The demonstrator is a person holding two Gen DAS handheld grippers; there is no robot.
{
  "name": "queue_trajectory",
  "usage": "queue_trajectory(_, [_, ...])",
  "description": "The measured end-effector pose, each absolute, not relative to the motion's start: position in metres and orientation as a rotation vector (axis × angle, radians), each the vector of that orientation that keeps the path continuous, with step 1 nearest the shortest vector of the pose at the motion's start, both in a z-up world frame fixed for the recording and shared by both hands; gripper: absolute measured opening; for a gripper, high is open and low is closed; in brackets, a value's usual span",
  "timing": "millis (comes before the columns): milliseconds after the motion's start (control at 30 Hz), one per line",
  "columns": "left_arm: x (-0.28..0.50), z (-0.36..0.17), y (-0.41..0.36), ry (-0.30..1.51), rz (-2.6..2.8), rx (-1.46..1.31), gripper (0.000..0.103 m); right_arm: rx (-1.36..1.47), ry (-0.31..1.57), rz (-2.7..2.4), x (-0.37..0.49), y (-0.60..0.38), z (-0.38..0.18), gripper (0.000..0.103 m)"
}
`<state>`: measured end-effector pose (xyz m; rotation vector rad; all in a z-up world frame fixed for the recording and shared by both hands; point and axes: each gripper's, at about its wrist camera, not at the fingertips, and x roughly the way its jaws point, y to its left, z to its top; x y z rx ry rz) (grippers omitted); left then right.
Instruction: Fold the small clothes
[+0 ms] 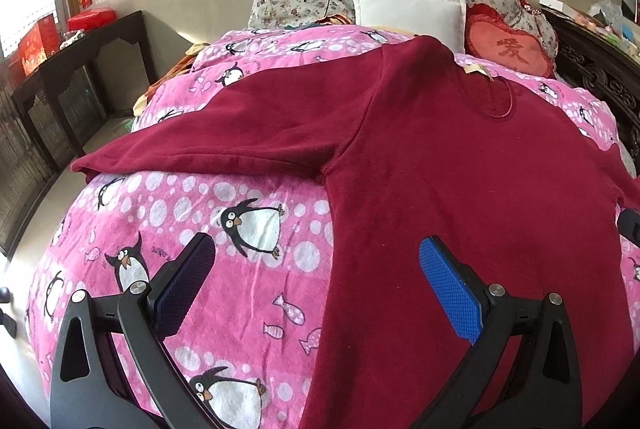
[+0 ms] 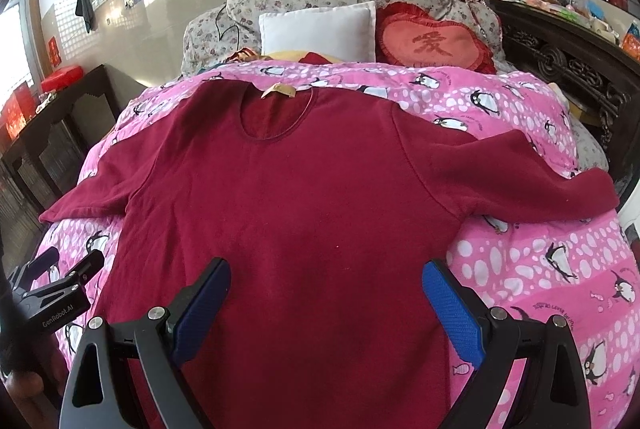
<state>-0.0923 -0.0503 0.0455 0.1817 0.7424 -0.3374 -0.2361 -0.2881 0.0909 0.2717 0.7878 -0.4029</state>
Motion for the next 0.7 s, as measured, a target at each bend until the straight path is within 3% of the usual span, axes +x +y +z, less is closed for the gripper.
queue_trajectory(400, [-0.078, 0.044, -0.045, 0.752, -0.312, 0.178, 0.103, 0.227, 0.850, -0.333, -0.222, -0.286, 0.093, 0.096])
queue_trajectory(700, [-0.072, 0.043, -0.042, 0.761, -0.295, 0.174, 0.103, 0.273, 0.796, -0.376, -0.210, -0.292, 0.094, 0.096])
